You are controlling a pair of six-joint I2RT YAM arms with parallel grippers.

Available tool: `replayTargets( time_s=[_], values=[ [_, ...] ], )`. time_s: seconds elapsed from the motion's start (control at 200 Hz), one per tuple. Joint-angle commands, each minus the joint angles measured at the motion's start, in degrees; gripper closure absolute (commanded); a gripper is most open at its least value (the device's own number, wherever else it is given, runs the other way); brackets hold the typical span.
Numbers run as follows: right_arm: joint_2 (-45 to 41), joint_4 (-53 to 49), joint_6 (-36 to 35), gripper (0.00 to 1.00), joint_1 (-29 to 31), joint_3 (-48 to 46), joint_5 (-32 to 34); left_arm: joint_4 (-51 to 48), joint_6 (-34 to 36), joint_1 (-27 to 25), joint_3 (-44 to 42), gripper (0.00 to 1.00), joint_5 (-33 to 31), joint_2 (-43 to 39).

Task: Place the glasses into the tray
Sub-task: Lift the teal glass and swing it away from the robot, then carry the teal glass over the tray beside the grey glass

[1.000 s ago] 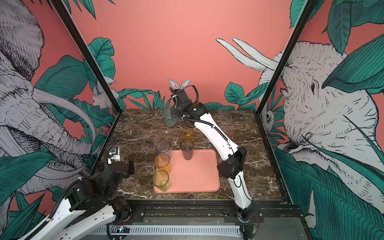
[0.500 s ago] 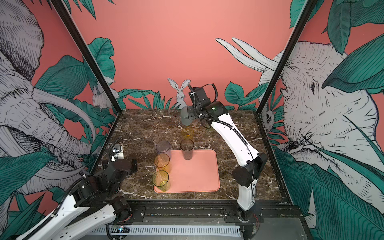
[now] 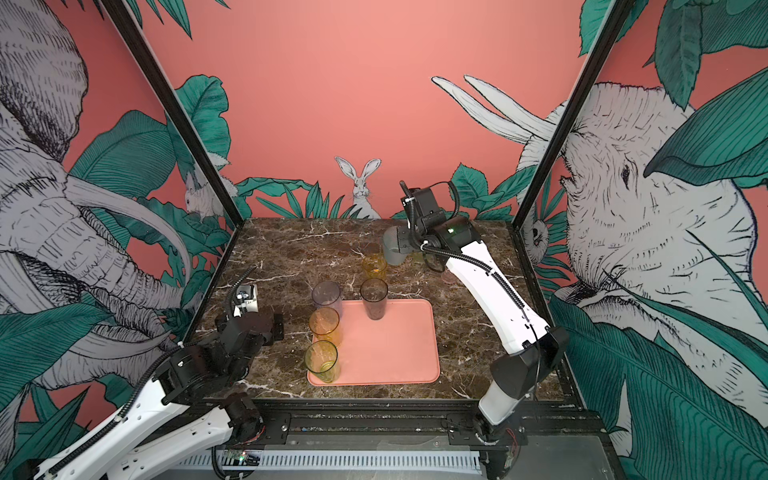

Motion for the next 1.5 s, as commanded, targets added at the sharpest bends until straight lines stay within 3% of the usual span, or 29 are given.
replayTargets(
  time_s=[0.0, 0.39, 0.59, 0.86, 1.496],
  values=[
    [-4.7, 2.1, -0.9, 1.0, -0.8, -2.5, -0.6, 1.7, -1.1, 0.3, -0.4, 0.04, 0.2, 0.7],
    [-13.8, 2.6, -2.1, 1.0, -1.3, -11.7, -3.4, 2.6, -0.5, 0.3, 0.3, 0.04, 0.3, 2.1],
    [-16.6, -0.5, -2.4, 1.0, -1.2, -14.2, -0.4, 2.6, -0.3, 0.3, 0.4, 0.04, 0.2, 2.2],
    [-19.6, -1.3, -1.7, 1.0, -0.1, -19.4, -1.5, 3.2, 0.2, 0.3, 0.3, 0.04, -0.1, 2.5],
    [-23.4, 6.0, 3.4, 1.0, 7.9, -37.3, -1.2, 3.6, 0.2, 0.3, 0.1, 0.04, 0.0, 3.3]
  ],
)
